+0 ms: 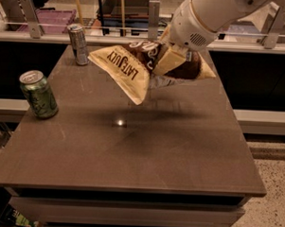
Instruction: Move brown chip bag near green can
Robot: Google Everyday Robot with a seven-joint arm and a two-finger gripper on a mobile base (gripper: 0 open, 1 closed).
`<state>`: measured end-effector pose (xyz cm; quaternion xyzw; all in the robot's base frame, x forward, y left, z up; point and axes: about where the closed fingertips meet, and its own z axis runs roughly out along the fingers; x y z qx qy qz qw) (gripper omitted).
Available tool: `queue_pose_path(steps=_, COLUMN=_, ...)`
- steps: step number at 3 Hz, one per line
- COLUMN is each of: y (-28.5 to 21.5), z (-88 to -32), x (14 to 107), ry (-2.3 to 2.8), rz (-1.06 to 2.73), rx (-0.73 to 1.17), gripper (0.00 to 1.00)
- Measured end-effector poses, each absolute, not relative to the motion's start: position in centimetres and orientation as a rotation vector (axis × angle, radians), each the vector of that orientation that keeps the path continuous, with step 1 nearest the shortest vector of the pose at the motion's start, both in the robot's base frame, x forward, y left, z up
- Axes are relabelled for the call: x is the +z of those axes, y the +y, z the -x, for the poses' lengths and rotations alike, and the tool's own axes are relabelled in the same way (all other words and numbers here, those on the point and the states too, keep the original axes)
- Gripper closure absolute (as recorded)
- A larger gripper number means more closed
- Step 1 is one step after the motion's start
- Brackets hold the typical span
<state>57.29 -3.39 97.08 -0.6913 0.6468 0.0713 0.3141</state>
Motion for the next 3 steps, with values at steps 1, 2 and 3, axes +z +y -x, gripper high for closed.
queue_pose_path(steps=1, y=-1.6, z=-55.2, x=96.7, ry=1.728, rz=1.778, rx=0.200, gripper=1.00)
queue_pose_path(steps=2, y=0.6, z=-53.3, x=95.9, ry=1.731, rz=1.763, rx=0.221, gripper=1.00)
queue_pose_path(steps=3, y=2.9, z=-51.4, x=94.9, ry=1.722, rz=1.782, rx=0.244, gripper=1.00)
